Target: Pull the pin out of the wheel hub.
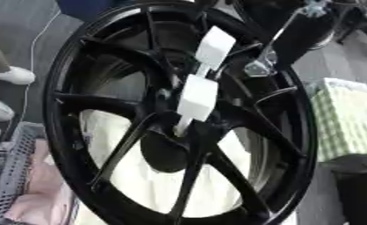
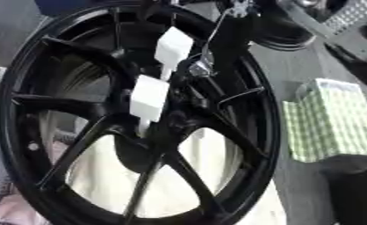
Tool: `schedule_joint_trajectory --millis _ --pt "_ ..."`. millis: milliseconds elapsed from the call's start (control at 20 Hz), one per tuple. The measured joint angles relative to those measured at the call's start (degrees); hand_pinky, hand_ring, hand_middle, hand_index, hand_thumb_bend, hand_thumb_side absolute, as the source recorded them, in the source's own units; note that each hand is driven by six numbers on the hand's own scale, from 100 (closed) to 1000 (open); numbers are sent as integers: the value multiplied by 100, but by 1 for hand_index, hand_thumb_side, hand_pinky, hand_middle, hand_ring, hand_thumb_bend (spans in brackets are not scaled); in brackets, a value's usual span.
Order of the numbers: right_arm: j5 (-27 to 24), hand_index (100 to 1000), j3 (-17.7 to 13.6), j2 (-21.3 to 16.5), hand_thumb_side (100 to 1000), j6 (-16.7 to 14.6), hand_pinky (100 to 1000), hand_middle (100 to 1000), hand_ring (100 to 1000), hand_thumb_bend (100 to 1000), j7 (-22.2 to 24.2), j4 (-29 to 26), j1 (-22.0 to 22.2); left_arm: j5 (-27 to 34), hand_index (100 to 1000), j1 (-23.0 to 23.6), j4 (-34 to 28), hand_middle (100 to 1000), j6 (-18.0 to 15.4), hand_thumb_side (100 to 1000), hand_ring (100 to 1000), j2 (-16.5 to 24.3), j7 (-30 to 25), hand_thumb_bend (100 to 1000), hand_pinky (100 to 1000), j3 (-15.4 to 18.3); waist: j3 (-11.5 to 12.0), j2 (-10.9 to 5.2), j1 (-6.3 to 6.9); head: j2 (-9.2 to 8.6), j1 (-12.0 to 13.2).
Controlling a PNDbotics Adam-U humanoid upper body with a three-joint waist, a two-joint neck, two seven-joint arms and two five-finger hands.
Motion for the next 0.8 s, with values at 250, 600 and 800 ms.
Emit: schedule_joint_trajectory --millis 250,600,800 --pt "61 900 3 0 100 -115 900 886 945 369 -75 0 42 -1 808 -13 0 582 0 746 595 0 0 100 649 0 53 110 -19 -15 36" --pt "165 903 2 -19 100 -285 894 901 942 387 -165 0 142 -3 808 -28 0 579 -1 748 591 0 -1 100 649 -1 116 222 -35 -50 56" --pt "208 903 -4 -73 100 -356 889 904 940 395 -199 0 207 -3 808 -37 0 577 -1 749 590 0 -1 100 649 -1 127 245 -35 -51 83"
